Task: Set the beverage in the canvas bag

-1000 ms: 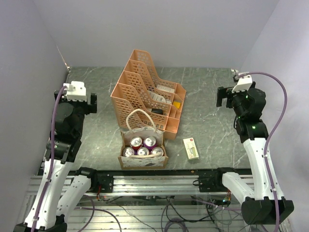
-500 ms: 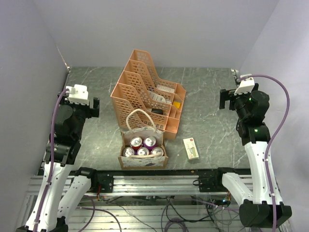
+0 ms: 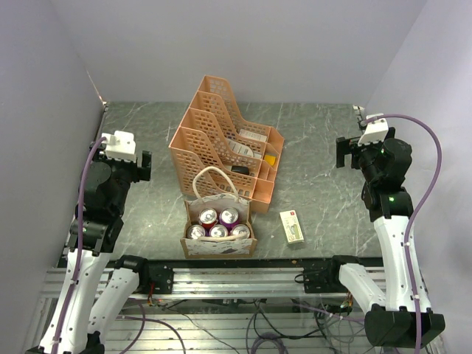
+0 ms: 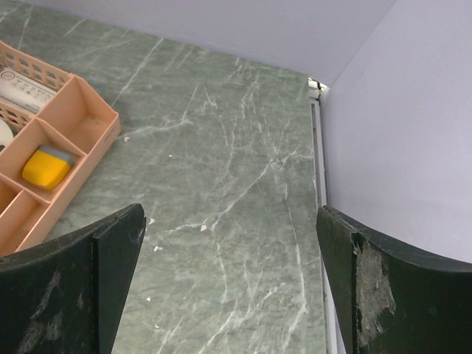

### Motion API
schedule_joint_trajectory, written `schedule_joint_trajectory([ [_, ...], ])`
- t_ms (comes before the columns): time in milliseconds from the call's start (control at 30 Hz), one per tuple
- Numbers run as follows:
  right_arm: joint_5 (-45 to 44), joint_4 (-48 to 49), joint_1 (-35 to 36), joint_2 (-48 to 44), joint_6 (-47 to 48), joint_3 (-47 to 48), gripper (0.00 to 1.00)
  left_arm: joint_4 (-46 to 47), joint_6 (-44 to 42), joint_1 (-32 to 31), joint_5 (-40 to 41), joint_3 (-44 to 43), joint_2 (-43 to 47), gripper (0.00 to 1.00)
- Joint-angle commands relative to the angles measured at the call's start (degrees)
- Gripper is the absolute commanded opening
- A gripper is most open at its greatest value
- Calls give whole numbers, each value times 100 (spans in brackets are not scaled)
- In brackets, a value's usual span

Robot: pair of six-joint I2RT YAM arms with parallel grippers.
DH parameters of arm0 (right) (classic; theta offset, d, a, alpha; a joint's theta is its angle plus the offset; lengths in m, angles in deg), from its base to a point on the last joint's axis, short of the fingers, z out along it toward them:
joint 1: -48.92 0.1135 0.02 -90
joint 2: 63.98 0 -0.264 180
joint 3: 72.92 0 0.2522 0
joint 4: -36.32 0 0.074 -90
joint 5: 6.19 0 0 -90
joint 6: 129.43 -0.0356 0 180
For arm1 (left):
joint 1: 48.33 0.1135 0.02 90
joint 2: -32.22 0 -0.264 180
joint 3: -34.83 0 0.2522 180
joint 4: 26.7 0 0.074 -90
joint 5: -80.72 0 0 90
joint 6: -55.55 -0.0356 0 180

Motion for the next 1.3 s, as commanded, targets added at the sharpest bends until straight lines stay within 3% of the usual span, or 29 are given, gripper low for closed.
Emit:
schedule_joint_trajectory([
  [0,-3,-51,-51,-15,81,-35,100,19,-35,84,-56,21,41,94],
  [1267,187,-130,-47,-25,195,-44,100,33,-114,108,-122,78,42,90],
])
